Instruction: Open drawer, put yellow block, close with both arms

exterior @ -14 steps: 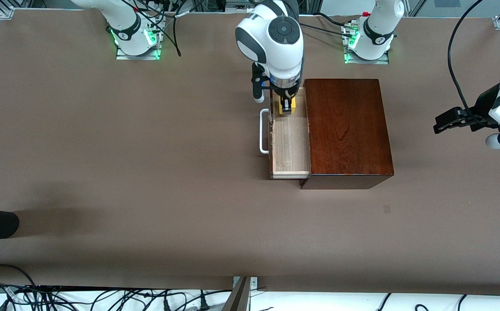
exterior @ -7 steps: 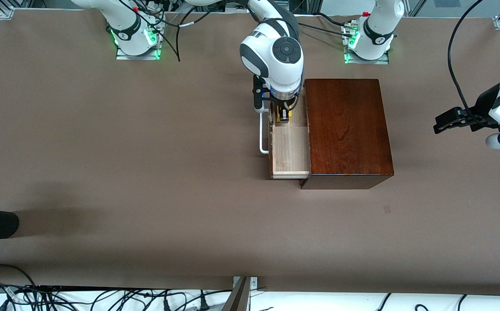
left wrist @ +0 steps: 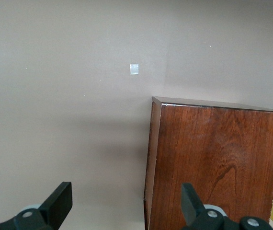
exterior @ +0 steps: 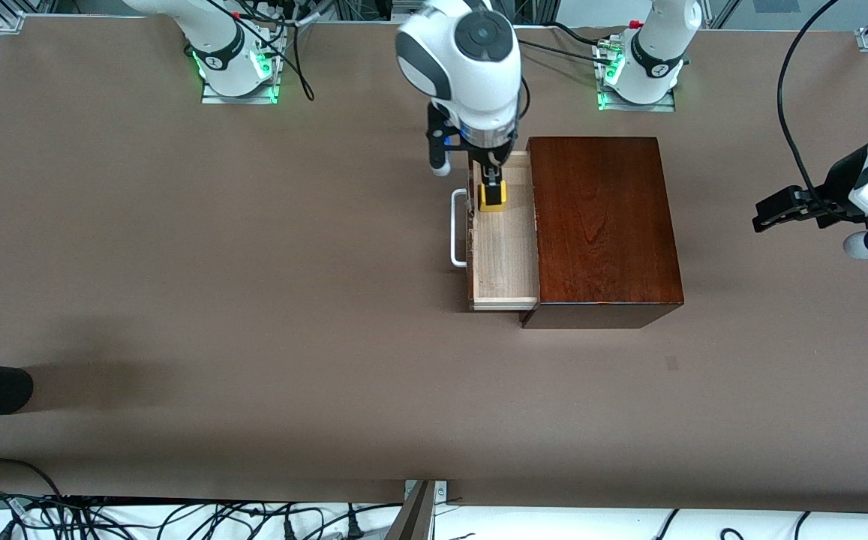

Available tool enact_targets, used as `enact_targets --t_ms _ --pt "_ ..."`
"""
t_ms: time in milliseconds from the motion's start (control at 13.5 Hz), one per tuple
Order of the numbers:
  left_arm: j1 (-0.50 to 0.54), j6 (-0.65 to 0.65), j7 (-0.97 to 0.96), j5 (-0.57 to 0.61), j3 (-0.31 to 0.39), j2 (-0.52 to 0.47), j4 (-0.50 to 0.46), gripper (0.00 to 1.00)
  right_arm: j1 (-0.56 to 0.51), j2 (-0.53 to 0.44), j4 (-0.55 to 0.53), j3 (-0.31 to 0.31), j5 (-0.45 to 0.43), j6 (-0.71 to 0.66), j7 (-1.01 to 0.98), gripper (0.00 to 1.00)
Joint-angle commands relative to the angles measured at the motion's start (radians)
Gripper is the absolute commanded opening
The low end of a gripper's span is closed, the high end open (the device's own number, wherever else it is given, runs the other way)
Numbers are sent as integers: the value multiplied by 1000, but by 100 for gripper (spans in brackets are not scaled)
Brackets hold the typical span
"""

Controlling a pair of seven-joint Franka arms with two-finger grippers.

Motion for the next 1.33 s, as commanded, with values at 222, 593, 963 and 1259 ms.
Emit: enact_targets --t_ms 222,593,963,1259 --pt "7 0 17 -8 -3 -7 7 100 -126 -220 -78 -114 11 -308 -639 100" --pt "7 0 17 -9 -2 -7 7 100 -126 -364 -207 -385 1 -471 -1216 100" --pt "7 0 17 -9 -2 -7 7 100 -176 -453 -294 -504 -80 -473 -1613 100" --pt "7 0 17 -9 -2 -7 7 100 -476 -511 -320 -278 -163 -447 -1884 100"
